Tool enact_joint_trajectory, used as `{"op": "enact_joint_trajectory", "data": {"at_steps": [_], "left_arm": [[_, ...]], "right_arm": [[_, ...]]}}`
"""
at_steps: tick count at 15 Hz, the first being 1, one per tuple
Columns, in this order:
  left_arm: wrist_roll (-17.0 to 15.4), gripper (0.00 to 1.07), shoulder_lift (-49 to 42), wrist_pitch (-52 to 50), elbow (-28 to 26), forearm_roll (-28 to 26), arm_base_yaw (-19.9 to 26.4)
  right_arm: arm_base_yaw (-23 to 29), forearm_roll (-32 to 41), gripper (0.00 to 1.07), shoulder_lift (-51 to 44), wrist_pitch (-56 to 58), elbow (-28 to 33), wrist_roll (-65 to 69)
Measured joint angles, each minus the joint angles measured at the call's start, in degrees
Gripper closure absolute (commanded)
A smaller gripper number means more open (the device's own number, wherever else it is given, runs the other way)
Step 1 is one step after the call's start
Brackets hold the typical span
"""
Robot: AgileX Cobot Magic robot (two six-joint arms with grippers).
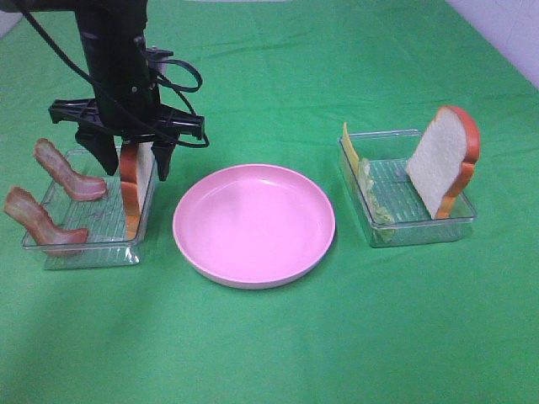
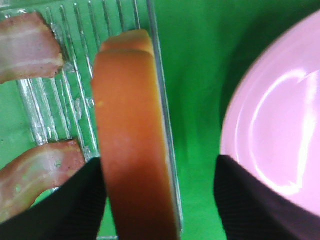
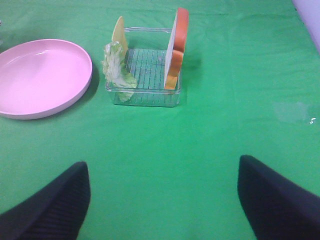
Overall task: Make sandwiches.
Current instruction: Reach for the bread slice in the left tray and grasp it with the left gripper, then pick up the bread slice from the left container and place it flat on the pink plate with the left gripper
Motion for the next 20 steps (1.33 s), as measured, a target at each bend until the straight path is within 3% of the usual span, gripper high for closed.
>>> {"op": "enact_joint_trajectory", "data": {"at_steps": [1,2,4,10,13,14,15,16,17,20], "left_arm": [[0.0,0.64,0.0,0.0,0.0,0.0,0.0],[-0.6,0.83,0.0,0.2,0.0,1.1,0.0],[-0.9,1.07,0.0,0.4,0.0,1.8,0.0],[-0.3,1.07,-3.4,0.7,-0.9,1.5,0.1],[9.6,1.07,-11.5,0.7,-1.2,-11.6,5.2],[16.2,1.07,-12.8,0.8,-1.2,-20.0,8.7],[16.2,1.07,-12.8,0.8,-1.2,-20.0,8.7],[23.6,1.07,-12.7,0.9,-1.2,-28.2,11.6],[28.2,1.07,-12.4,0.8,-0.7,-33.3,12.5],[38.7,1.07,-9.9,1.2,2.9,-44.6,13.5]], "right_arm": [[0.0,0.0,0.31,0.0,0.0,0.0,0.0],[0.0,0.0,0.31,0.0,0.0,0.0,0.0],[0.0,0.0,0.31,0.0,0.0,0.0,0.0],[0.0,0.0,0.31,0.0,0.0,0.0,0.0],[0.0,0.0,0.31,0.0,0.0,0.0,0.0],[0.0,0.0,0.31,0.0,0.0,0.0,0.0],[0.0,0.0,0.31,0.0,0.0,0.0,0.0],[0.0,0.0,0.31,0.0,0.0,0.0,0.0],[0.0,0.0,0.31,0.0,0.0,0.0,0.0],[0.0,0.0,0.31,0.0,0.0,0.0,0.0]]}}
